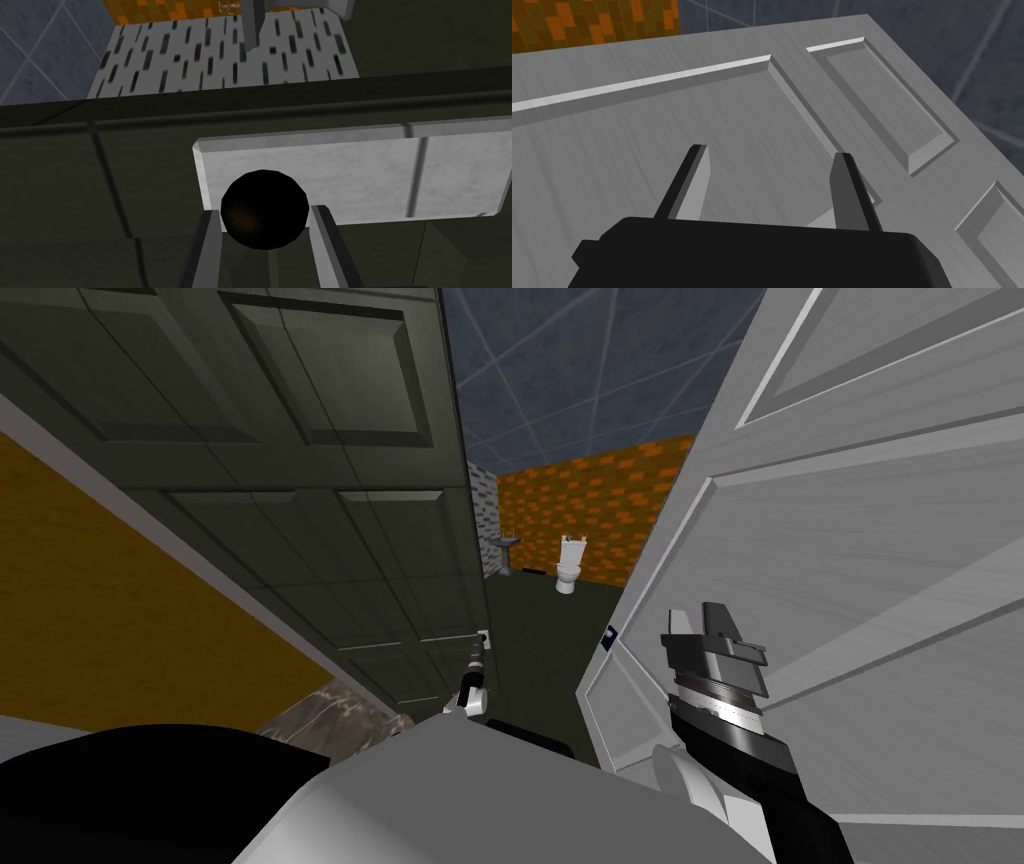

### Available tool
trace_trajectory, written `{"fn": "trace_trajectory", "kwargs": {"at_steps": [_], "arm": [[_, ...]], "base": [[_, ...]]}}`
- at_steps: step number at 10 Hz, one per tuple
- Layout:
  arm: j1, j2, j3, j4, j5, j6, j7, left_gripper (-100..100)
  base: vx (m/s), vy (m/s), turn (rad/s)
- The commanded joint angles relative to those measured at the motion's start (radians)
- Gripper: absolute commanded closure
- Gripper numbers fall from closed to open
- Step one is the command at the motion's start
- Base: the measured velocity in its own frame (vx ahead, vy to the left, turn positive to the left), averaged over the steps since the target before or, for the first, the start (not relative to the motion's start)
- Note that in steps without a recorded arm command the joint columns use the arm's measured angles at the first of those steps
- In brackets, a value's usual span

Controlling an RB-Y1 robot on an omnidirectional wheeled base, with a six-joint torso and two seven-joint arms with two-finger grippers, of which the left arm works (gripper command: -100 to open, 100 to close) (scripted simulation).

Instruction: Push the door open

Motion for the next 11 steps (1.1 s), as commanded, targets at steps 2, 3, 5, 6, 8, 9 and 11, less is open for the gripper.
{"fn": "trace_trajectory", "kwargs": {"at_steps": [2,3,5,6,8,9,11], "arm": [[0.002,0.024,0.028,-0.025,0.018,0.004,-0.021,100],[0.002,0.024,0.028,-0.025,0.018,0.004,-0.021,100],[-0.003,0.027,0.048,-0.027,0.032,0.005,-0.036,100],[-0.024,0.048,0.008,0.008,0.054,-0.005,-0.043,-100],[-0.034,0.048,-0.006,0.020,0.069,-0.010,-0.051,-100],[-0.051,0.034,-0.028,0.039,0.092,-0.017,-0.064,-100],[-0.070,-0.004,-0.054,0.061,0.119,-0.024,-0.080,-100]], "base": [[0.203,-0.001,0.069],[0.130,-0.008,0.037],[0.100,0.038,0.048],[-0.039,-0.016,0.196],[-0.194,-0.028,0.084],[-0.228,-0.065,0.195],[-0.165,-0.065,0.092]]}}
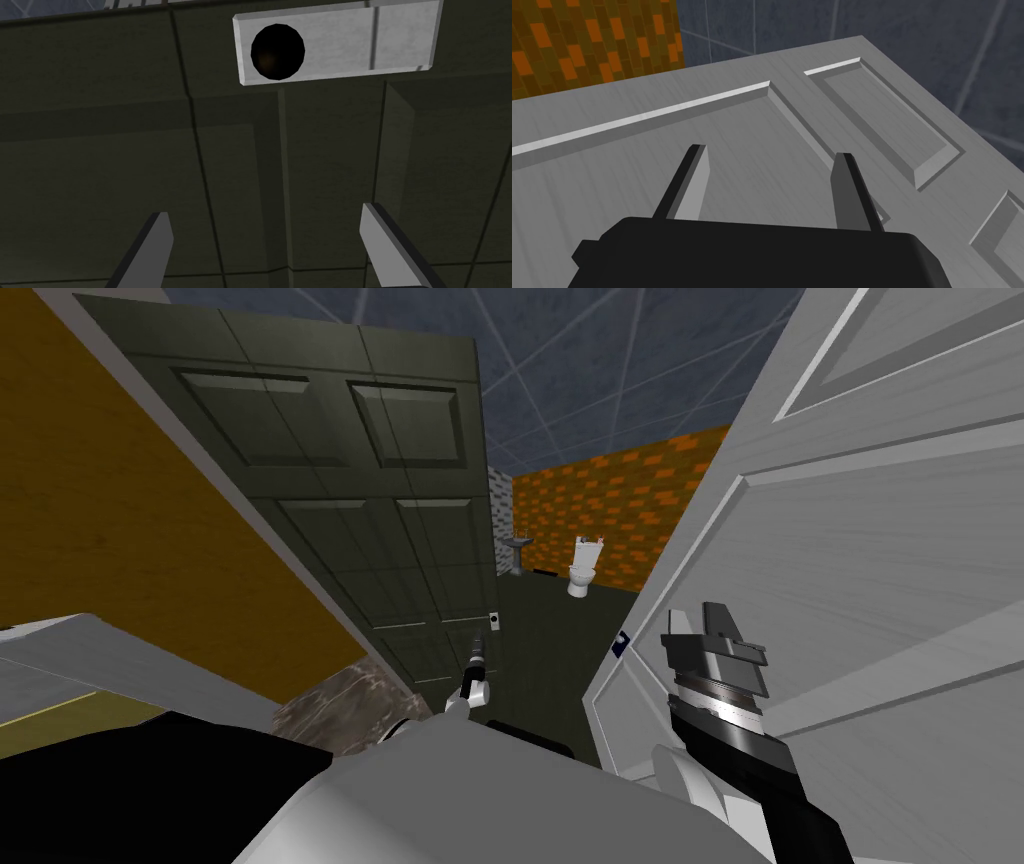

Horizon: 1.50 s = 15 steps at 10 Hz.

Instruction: Push the door open

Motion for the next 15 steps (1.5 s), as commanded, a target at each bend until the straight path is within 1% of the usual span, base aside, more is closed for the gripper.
{"fn": "trace_trajectory", "kwargs": {"at_steps": [1,2,3,4,5,6,8,9,11,12,13,15], "arm": [[-0.015,-0.022,-0.013,0.029,0.013,-0.016,-0.009,-100],[-0.022,-0.043,-0.022,0.036,0.022,-0.019,-0.014,-100],[-0.024,-0.052,-0.025,0.039,0.025,-0.020,-0.016,-100],[-0.015,-0.047,-0.023,0.024,0.022,-0.013,-0.018,-100],[-0.015,-0.018,-0.022,0.028,0.024,-0.018,-0.017,-100],[-0.014,0.000,-0.021,0.029,0.024,-0.020,-0.015,-100],[-0.014,0.000,-0.021,0.029,0.024,-0.020,-0.015,-100],[-0.012,0.014,-0.019,0.031,0.026,-0.025,-0.013,-100],[-0.011,0.016,-0.017,0.032,0.027,-0.028,-0.011,-100],[-0.010,0.012,-0.016,0.033,0.027,-0.030,-0.010,-100],[-0.009,0.000,-0.015,0.034,0.028,-0.033,-0.008,-100],[-0.007,-0.031,-0.013,0.035,0.030,-0.037,-0.006,-100]], "base": [[-0.146,-0.094,0.083],[-0.093,-0.094,0.041],[-0.052,-0.091,0.020],[-0.018,-0.041,0.004],[0.088,0.050,-0.013],[0.192,0.084,-0.029],[0.121,0.045,-0.005],[0.139,0.036,-0.035],[0.180,0.030,-0.032],[0.200,0.014,-0.016],[0.211,0.025,-0.037],[0.191,0.006,-0.015]]}}
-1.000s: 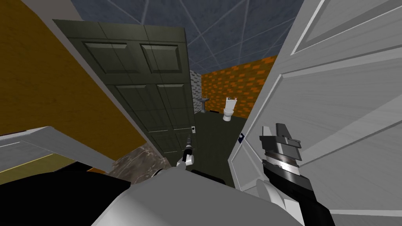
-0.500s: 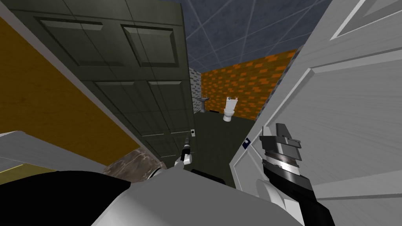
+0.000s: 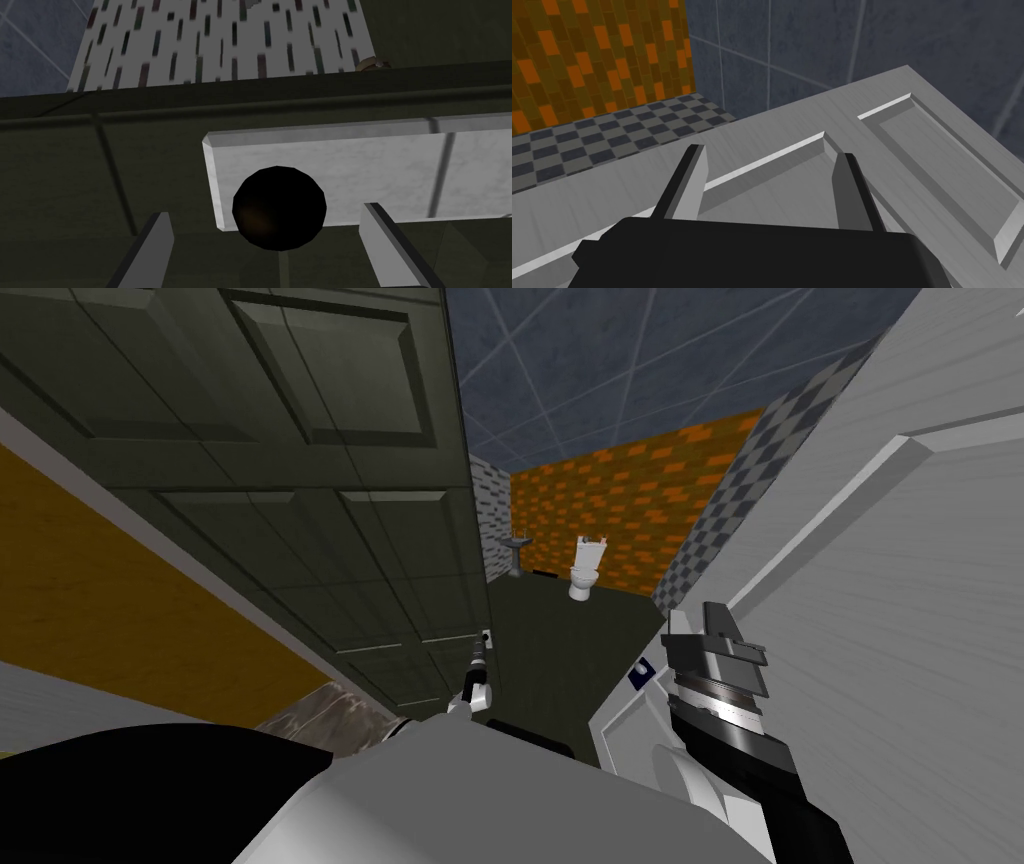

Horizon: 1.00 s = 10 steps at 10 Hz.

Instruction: Push the door open

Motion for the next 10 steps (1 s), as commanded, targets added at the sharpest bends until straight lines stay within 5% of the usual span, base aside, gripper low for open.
{"fn": "trace_trajectory", "kwargs": {"at_steps": [1,2,7,8,10], "arm": [[0.000,0.000,0.000,0.000,0.000,0.000,0.000,-100],[0.000,0.000,0.000,0.000,0.000,0.000,0.000,100],[0.000,0.000,0.000,0.000,0.000,0.000,0.000,100],[-0.001,0.021,0.016,0.001,0.015,0.003,-0.009,100],[-0.003,0.031,0.027,0.001,0.025,0.003,-0.015,100]], "base": [[0.063,0.002,0.009],[-0.011,-0.001,-0.008],[-0.011,0.000,-0.002],[0.115,0.016,0.032],[0.164,-0.001,0.046]]}}
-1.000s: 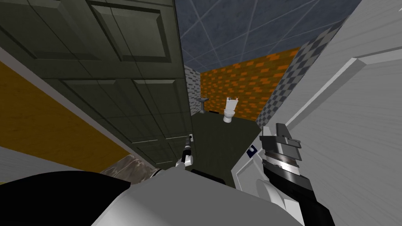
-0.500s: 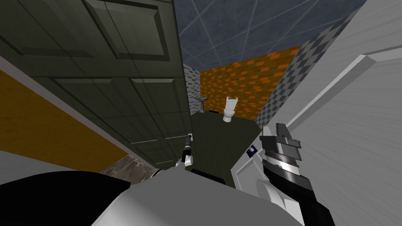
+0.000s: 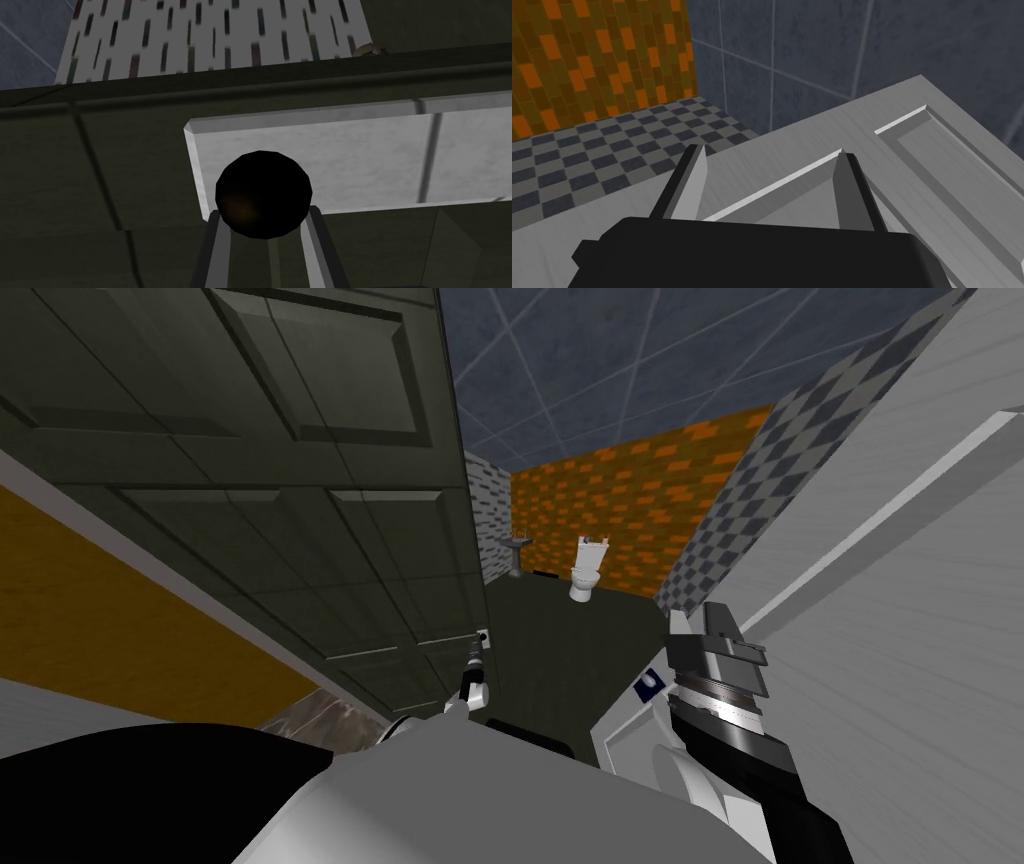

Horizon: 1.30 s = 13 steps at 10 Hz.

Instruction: Push the door open

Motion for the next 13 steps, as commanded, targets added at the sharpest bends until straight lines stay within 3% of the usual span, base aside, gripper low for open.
{"fn": "trace_trajectory", "kwargs": {"at_steps": [1,3,4,7,9,11,13], "arm": [[0.010,0.008,0.007,-0.032,0.004,0.002,-0.007,100],[0.006,0.021,0.035,-0.033,0.029,0.002,-0.021,100],[0.022,0.022,-0.005,-0.061,0.054,0.020,-0.039,-100],[-0.004,0.028,-0.064,-0.022,0.113,-0.010,-0.061,-100],[-0.023,0.019,-0.104,0.005,0.154,-0.031,-0.076,-100],[-0.029,0.014,-0.117,0.014,0.168,-0.038,-0.081,-100],[-0.046,-0.008,-0.156,0.040,0.207,-0.057,-0.095,-100]], "base": [[0.126,0.000,0.020],[0.207,-0.004,0.075],[0.047,0.027,0.103],[-0.159,0.026,0.088],[-0.130,-0.005,0.075],[-0.057,-0.015,0.033],[-0.045,-0.019,0.053]]}}
